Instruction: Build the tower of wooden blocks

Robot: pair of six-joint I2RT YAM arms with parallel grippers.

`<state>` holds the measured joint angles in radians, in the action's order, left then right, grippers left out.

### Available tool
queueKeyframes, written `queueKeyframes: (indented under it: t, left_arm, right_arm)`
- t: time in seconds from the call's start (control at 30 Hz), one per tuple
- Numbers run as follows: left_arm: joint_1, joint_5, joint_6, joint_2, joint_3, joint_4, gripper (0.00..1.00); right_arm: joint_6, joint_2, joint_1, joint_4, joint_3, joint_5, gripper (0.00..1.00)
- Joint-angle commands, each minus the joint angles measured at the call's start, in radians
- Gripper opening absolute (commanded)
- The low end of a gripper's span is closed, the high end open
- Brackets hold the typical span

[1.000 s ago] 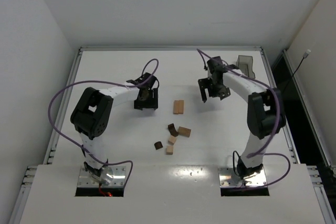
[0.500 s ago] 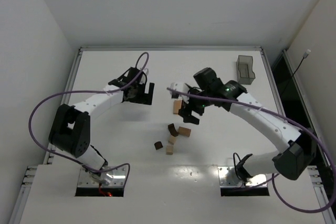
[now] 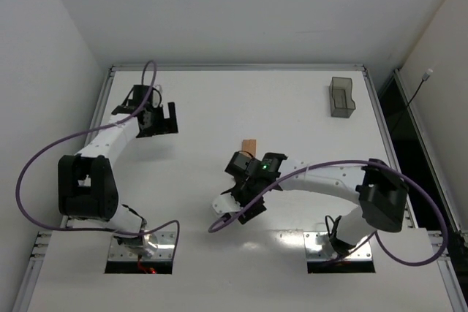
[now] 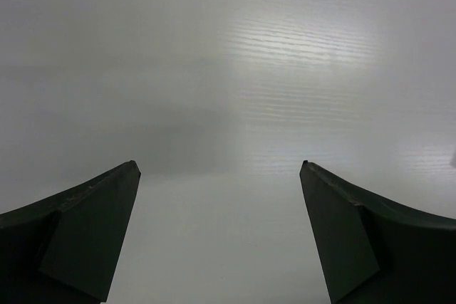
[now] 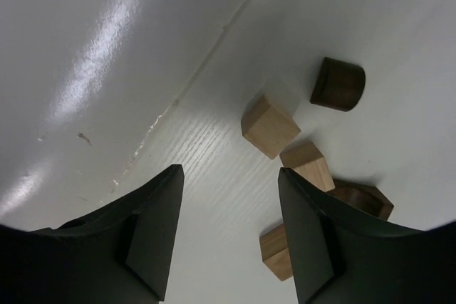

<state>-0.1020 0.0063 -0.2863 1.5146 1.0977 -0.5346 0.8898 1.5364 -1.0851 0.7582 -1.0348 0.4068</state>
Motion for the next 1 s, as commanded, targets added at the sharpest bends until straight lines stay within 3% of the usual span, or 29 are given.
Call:
queueKeyframes:
  t: [0.0,0.17,0.97]
  left_arm:
    - [0.079,0.096,-0.002,-0.001,0.021,-0.010,0.94]
    - [0.133,0.141,-0.013,0.010,0.021,-0.010,0.94]
    - [0.142,0.159,-0.031,0.048,0.021,0.008,0.94]
  right_arm:
    - [0.149,0.039,-0.021,-0.097,0.024,-0.025,0.51]
    - [0.167,0.143,-0.012,-0.086,-0.048,-0.025,0.48]
    - [0.270,0.240,-0.012,-0.053,-0.091,-0.043,0.50]
